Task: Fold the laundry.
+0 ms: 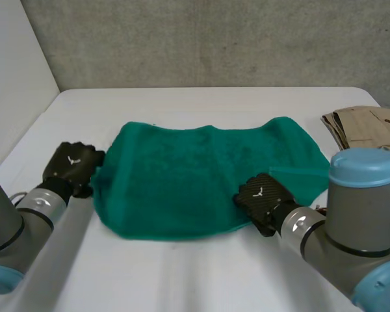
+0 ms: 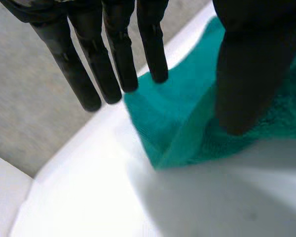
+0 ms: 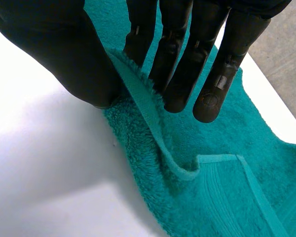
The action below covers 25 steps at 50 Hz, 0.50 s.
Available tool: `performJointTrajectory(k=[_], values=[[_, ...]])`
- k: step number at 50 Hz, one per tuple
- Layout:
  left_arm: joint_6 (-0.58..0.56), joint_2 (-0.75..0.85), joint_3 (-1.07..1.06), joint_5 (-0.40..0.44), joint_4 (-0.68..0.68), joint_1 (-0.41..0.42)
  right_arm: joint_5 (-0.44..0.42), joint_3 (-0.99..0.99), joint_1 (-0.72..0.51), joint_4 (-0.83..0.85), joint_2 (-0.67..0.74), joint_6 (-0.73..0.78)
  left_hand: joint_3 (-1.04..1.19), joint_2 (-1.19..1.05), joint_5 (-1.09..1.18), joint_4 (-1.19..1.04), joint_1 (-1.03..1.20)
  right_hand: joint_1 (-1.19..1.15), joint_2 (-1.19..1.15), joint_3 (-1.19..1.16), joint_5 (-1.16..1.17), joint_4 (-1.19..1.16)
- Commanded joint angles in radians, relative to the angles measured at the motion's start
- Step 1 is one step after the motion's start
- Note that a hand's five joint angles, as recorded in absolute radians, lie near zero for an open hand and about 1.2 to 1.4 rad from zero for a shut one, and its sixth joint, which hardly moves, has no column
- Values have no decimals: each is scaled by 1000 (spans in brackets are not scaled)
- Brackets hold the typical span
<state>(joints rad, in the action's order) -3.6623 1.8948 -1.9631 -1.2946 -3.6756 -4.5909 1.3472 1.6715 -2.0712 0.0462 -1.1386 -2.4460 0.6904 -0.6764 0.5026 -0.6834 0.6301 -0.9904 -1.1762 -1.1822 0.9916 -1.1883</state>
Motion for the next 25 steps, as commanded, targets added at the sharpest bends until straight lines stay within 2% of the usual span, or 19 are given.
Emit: performJointTrajectory(k=[1, 12, 19, 25], values=[[-10, -86, 3, -31, 153, 7, 9, -32, -7, 29, 3, -88, -227, 213, -214, 220, -167, -406, -220, -214, 230, -208], [2, -328, -120, -35, 206, 23, 26, -68, -13, 37, 0, -182, -254, 240, -241, 247, -194, -406, -220, -214, 230, -208], [1, -388, -152, -64, 290, 115, 30, -113, -20, 31, -6, -234, -277, 263, -264, 270, -217, -406, -220, -214, 230, -208], [93, -399, -142, -146, 358, 199, 38, -156, -23, 24, -7, -284, -277, 263, -264, 270, -217, -406, -220, -214, 230, -208]])
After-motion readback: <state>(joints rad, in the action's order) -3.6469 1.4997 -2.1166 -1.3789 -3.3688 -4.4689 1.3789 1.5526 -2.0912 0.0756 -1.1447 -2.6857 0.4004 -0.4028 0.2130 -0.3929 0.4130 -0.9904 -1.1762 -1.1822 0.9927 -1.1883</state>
